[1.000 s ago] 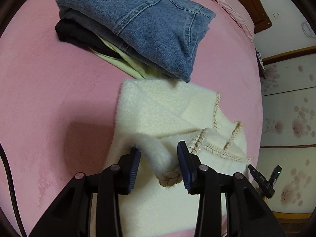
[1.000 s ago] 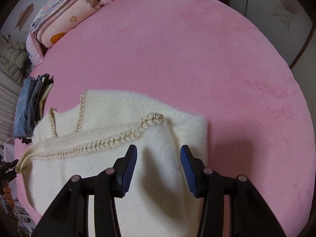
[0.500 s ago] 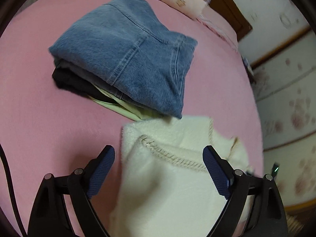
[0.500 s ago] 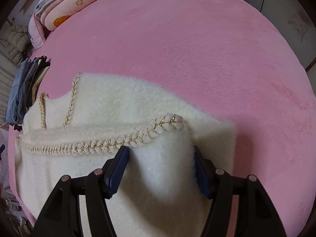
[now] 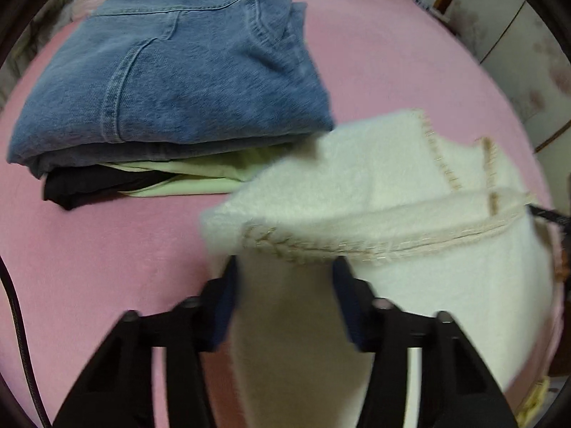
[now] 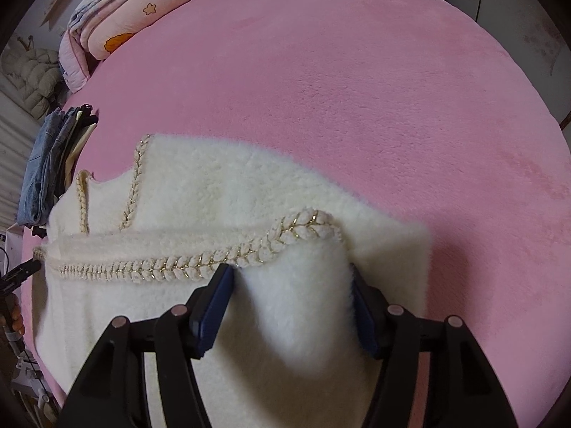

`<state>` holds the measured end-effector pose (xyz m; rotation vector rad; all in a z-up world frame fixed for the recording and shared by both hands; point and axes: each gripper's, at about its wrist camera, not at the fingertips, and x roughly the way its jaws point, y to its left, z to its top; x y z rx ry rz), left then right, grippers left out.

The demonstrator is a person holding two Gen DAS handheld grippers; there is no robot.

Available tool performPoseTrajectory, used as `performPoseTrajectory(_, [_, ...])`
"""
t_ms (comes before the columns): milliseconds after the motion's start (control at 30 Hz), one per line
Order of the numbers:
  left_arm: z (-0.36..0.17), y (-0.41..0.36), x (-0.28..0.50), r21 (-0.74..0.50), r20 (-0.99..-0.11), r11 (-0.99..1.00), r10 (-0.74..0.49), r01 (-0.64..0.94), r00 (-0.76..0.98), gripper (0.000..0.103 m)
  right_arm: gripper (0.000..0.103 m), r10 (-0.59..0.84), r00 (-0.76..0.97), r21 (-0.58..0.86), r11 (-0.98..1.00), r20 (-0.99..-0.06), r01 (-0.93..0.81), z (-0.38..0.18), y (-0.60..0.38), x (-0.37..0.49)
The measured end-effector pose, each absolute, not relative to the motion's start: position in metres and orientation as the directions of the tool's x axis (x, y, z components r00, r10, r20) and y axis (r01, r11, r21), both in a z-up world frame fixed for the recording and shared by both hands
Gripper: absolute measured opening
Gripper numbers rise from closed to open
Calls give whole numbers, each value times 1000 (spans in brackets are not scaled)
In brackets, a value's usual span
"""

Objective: Fold large clothes

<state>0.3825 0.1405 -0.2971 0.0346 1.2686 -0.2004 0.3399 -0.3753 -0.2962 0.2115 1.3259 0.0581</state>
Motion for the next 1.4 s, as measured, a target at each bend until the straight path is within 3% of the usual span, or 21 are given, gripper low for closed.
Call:
performPoseTrajectory(67, [-297, 142, 381, -65, -952, 986, -108, 156, 286, 15, 46, 158, 245, 180, 981, -957, 70, -295, -372, 340])
performPoseTrajectory(100, [-295, 141, 380, -60, -952, 986, -102, 152, 287, 8, 32, 158, 245, 178, 982, -957, 63, -293, -369, 340])
performPoseTrajectory(133, [-290, 138, 376, -36, -948, 986, -84, 161, 306, 8, 17, 148, 245, 167, 984, -958, 58, -292, -366, 340])
performPoseTrajectory(167, [-284, 135, 371, 4, -945, 985, -54, 174, 324, 7, 14, 136, 250, 153, 987, -959, 51, -289, -362, 338])
performPoseTrajectory(333, [-243, 104, 347, 196, -887, 964, 96, 180, 453, 6, 11, 65, 321, 89, 994, -945, 60, -266, -353, 326])
performPoseTrajectory(500, [-211, 108, 357, 149, -861, 988, 112, 36, 497, 6, 8, 62, 406, 112, 989, -912, 101, -231, -362, 316])
performPoseTrajectory(667, [-207, 90, 390, 153, -839, 988, 134, -9, 527, 6, 7, 59, 485, 152, 976, -872, 154, -204, -382, 325])
performPoseTrajectory(933, [-268, 91, 439, 150, -867, 983, 184, -110, 464, 6, 7, 2, 454, 97, 978, -891, 185, -247, -384, 369])
performPoseTrajectory(1167, [-292, 65, 424, 335, -772, 942, 295, -33, 563, 7, 10, -93, 362, -24, 981, -927, 191, -300, -377, 380])
performPoseTrajectory(1233, [-287, 64, 419, 354, -758, 935, 306, -31, 577, 14, 18, -133, 361, -74, 982, -923, 172, -295, -369, 380])
performPoseTrajectory(1267, [-284, 64, 418, 358, -758, 933, 311, -33, 573, 23, 21, -154, 361, -102, 982, -920, 161, -290, -365, 380])
performPoseTrajectory(1367, [-266, 70, 409, 332, -769, 941, 308, -63, 561, 64, 25, -214, 366, -169, 974, -905, 152, -275, -360, 374])
performPoseTrajectory(1400, [-257, 72, 403, 306, -766, 949, 291, -73, 573, 69, 25, -223, 381, -176, 972, -897, 156, -265, -357, 370])
